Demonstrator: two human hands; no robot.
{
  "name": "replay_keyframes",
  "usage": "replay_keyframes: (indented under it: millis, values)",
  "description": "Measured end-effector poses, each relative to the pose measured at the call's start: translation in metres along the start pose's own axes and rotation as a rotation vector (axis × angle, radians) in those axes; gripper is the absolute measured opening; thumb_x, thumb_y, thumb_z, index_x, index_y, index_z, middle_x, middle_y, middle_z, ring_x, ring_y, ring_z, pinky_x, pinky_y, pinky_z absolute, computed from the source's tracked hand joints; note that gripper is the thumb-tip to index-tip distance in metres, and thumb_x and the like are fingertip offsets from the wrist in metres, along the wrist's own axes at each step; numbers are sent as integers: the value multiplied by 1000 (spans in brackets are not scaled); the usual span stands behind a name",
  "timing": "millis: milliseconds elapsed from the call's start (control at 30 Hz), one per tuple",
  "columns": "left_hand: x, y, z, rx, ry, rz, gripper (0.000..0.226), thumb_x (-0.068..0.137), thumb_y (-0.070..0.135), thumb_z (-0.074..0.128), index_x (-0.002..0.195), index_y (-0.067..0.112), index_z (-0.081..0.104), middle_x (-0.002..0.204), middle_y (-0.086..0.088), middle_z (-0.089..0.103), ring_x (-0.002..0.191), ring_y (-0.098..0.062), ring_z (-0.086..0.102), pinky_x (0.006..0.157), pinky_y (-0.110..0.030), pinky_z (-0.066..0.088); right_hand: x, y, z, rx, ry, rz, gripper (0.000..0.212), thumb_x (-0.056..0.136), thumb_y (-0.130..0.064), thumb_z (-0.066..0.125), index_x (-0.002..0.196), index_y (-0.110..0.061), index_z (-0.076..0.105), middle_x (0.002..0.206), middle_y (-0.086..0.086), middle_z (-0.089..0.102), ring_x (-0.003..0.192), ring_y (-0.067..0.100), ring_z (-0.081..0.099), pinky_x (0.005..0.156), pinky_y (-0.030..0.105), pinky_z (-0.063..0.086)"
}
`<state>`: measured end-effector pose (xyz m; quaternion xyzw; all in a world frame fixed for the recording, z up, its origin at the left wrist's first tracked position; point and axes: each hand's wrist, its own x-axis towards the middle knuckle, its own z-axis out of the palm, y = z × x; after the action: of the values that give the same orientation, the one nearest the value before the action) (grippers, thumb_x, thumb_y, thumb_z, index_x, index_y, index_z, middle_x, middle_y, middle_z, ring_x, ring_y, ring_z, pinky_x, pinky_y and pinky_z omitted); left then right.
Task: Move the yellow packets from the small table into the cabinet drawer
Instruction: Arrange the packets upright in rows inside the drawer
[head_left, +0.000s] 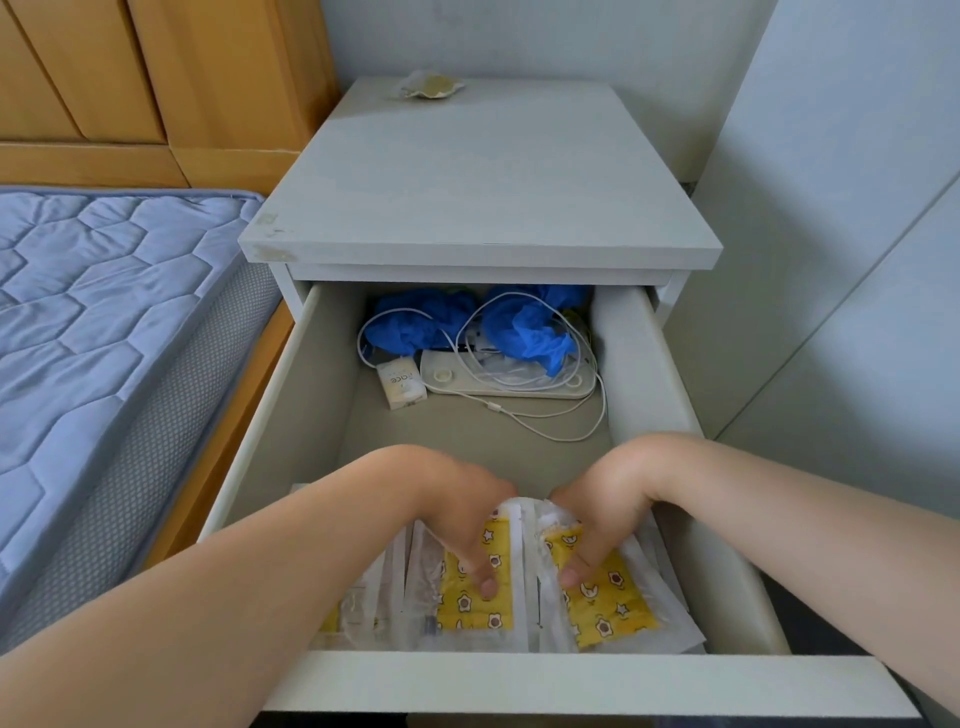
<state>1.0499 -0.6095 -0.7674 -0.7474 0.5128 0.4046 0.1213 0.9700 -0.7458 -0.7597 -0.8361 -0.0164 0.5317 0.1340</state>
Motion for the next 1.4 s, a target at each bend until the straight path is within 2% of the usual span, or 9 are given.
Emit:
replay_keyframes:
  millis: [233, 367, 567, 700, 867, 967, 1100, 1233, 1400]
  values:
    - [-3, -13, -3, -111, 39, 6, 50, 84, 47, 68, 128, 29, 51, 119, 10, 60, 105, -14, 57, 86, -29, 45, -3, 2, -2, -58, 174, 63, 55, 89, -57, 50, 126, -16, 53, 115, -1, 61, 98, 18, 57, 75, 25, 40]
    - [-4, -21, -10, -173, 92, -13, 43, 97, 40, 49, 138, 28, 45, 134, 8, 54, 118, -13, 52, 100, -29, 41, -2, 5, -3, 17, 372, 33, 41, 98, -37, 45, 135, -20, 49, 132, 1, 56, 110, 18, 55, 86, 26, 43]
    - [-4, -25, -14, -217, 296, -105, 40, 96, 37, 49, 134, 27, 49, 126, 5, 59, 110, -14, 55, 94, -27, 44, -1, 7, -6, 131, 654, 21, 35, 95, -28, 51, 128, -21, 56, 127, -1, 59, 110, 18, 57, 93, 31, 47]
    - [-7, -22, -19, -308, 630, -186, 30, 96, 29, 50, 124, 25, 58, 111, 5, 63, 97, -12, 58, 85, -25, 46, -7, 8, -10, 215, 981, -11, 28, 95, -20, 48, 120, -22, 60, 121, -5, 58, 100, 10, 55, 80, 23, 43]
    - [-10, -14, -37, -483, 1044, -187, 21, 93, 18, 51, 105, 23, 67, 82, 10, 63, 69, -5, 54, 59, -18, 39, -11, 15, -22, 358, 1278, -64, 22, 91, -12, 49, 102, -19, 67, 108, -4, 62, 95, 13, 59, 85, 31, 49]
    - [-12, -3, -53, -448, 1181, -172, 22, 91, 15, 50, 100, 24, 68, 80, 7, 67, 72, -12, 59, 67, -27, 46, -18, 19, -25, 429, 1542, -124, 21, 87, -5, 51, 96, -16, 68, 91, -10, 61, 73, 2, 55, 70, 23, 46]
    - [-16, 9, -82, -416, 1408, -109, 23, 88, 8, 51, 93, 18, 71, 74, 7, 66, 67, -16, 56, 66, -28, 44, -43, 29, -40, 449, 1836, -164, 21, 81, 2, 52, 88, -11, 66, 82, -11, 58, 66, 3, 49, 62, 14, 37]
    - [-13, 1, -119, -352, 1551, -71, 23, 89, 3, 50, 100, 12, 69, 99, 4, 65, 89, -15, 55, 75, -21, 38, -66, 41, -80, 370, 1820, -85, 20, 84, -1, 51, 93, -11, 64, 92, -6, 57, 88, 11, 50, 69, 18, 34]
    - [0, -34, -159, -396, 1393, -272, 36, 93, 10, 46, 127, 16, 55, 133, -4, 52, 126, -20, 38, 89, -20, 30, -60, 54, -137, 301, 1479, 90, 35, 95, -20, 44, 128, -10, 48, 131, 8, 47, 122, 24, 40, 98, 33, 36]
